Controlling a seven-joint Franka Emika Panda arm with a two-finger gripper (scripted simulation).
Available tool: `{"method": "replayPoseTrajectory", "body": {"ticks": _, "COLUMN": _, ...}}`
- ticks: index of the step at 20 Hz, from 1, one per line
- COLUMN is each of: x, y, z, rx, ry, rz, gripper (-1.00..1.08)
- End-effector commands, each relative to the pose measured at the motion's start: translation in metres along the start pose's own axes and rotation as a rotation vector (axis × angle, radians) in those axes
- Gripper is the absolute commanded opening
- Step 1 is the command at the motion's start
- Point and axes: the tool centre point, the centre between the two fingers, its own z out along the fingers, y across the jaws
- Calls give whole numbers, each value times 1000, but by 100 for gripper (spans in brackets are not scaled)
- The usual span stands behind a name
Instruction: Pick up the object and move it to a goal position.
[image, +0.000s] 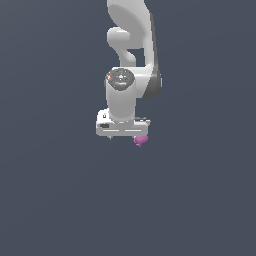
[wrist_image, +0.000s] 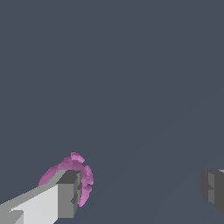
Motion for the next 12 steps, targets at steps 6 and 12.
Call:
{"method": "replayPoseTrajectory", "body": {"ticks": 6, "x": -12, "y": -20, "z": 13, "rx": 1, "ry": 9, "rz": -124, "gripper": 100}}
{"method": "replayPoseTrajectory", "body": {"ticks": 12, "x": -32, "y": -50, "z": 31, "rx": 2, "ry": 25, "rz": -308, "gripper": 100}}
